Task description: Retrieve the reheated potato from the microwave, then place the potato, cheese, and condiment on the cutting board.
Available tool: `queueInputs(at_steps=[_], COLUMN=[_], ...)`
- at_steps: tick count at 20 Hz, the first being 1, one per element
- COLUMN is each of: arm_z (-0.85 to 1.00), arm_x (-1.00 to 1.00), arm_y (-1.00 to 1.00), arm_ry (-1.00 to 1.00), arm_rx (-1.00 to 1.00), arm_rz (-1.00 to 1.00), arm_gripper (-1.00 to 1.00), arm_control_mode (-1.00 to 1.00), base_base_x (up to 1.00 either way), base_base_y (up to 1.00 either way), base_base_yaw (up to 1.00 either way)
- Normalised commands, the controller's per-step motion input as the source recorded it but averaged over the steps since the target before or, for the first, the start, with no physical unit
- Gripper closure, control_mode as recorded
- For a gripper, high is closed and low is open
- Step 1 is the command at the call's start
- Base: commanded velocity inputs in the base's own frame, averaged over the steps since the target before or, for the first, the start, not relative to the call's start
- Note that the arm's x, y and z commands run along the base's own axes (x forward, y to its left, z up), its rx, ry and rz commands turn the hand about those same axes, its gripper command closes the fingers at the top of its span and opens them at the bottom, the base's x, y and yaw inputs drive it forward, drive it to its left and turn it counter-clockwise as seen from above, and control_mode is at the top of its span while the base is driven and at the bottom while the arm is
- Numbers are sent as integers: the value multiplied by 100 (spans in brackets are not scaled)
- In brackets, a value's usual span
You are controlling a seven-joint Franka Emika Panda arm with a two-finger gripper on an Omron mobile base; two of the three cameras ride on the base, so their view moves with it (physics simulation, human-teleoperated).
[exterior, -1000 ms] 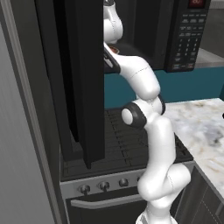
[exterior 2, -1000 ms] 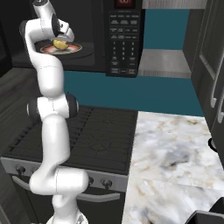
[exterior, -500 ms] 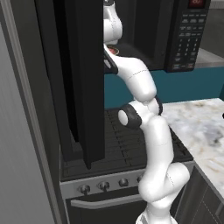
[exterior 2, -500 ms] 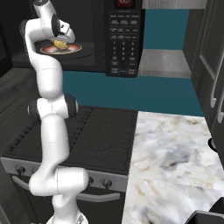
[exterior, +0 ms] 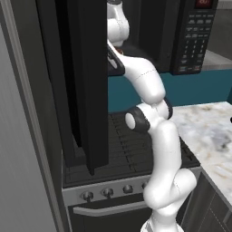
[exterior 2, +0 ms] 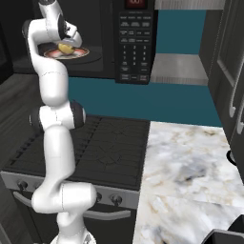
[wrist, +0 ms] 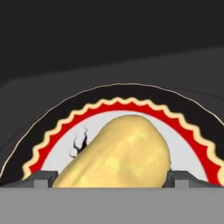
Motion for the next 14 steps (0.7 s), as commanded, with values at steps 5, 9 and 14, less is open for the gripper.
queueInputs(at_steps=[5, 9, 14], arm_z=[-12, -17, -14], arm_x=[-29, -34, -40], arm_y=[11, 3, 0], arm_ry=[-3, -2, -4], arm_rx=[3, 2, 3], arm_rz=[0, 0, 2], arm_gripper=[100, 100, 100], arm_control_mode=[-100, -100, -100], base_base_x=[0, 0, 0], base_base_y=[0, 0, 0], base_base_yaw=[0, 0, 0])
